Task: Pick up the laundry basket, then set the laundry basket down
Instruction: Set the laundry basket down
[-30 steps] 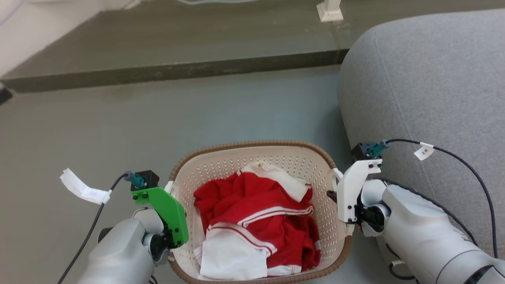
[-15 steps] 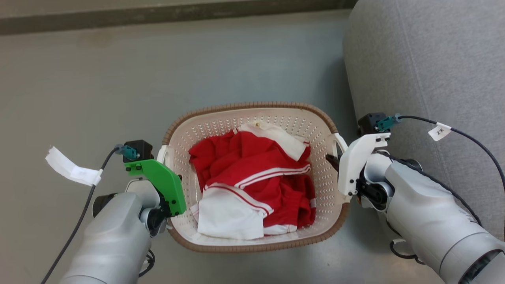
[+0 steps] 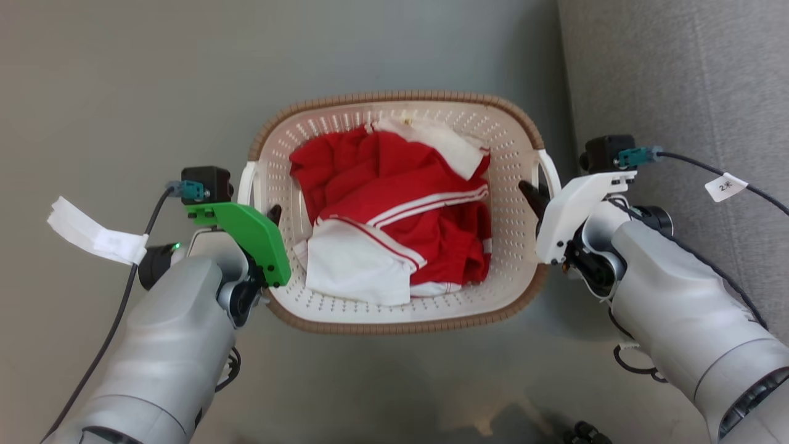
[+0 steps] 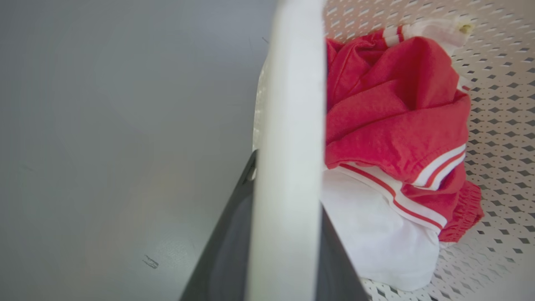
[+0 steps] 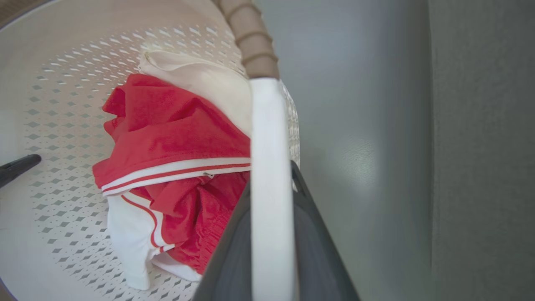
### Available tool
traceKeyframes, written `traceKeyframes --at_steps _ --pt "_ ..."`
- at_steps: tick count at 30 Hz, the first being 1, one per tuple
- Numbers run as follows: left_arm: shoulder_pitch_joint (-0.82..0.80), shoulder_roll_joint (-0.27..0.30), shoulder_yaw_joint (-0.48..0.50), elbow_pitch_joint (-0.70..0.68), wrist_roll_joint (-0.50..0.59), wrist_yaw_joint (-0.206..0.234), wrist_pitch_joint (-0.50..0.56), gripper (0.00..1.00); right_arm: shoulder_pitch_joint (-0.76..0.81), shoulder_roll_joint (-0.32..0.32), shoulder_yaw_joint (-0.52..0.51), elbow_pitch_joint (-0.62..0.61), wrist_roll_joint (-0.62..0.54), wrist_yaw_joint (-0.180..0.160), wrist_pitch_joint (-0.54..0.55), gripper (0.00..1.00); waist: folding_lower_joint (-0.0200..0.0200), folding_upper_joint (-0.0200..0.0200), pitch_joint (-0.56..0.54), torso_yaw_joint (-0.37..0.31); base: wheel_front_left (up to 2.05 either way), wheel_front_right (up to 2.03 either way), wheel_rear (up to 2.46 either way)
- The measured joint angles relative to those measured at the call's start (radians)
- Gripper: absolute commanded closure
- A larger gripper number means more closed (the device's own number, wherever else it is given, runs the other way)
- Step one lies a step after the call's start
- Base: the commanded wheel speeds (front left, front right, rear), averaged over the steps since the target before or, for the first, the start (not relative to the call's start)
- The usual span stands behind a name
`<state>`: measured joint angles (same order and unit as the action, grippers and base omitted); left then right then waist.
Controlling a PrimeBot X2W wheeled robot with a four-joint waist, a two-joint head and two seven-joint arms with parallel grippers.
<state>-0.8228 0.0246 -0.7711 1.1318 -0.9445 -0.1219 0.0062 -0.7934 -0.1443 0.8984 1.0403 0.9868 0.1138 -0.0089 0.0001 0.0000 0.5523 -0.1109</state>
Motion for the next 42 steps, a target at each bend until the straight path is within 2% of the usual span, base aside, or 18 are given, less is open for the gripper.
traceKeyframes --at_steps 9,24,42 --pt "-0.068 0.002 0.004 0.0 0.028 0.0 -0.074 1.0 -0.059 -0.001 -0.011 0.002 -0.001 0.0 -0.085 1.0 0.0 0.0 0.13 0.006 0.0 0.0 0.0" --pt "-0.162 0.001 -0.004 0.021 0.043 -0.001 -0.132 1.0 -0.147 -0.002 -0.004 0.015 -0.002 0.0 -0.142 1.0 0.0 0.0 0.341 0.021 0.0 0.0 0.0" --pt "-0.187 -0.001 -0.022 0.05 0.053 -0.001 -0.193 1.0 -0.164 0.014 0.01 0.04 -0.001 0.005 -0.202 1.0 -0.0001 0.0 0.394 0.032 0.0 0.0 0.0"
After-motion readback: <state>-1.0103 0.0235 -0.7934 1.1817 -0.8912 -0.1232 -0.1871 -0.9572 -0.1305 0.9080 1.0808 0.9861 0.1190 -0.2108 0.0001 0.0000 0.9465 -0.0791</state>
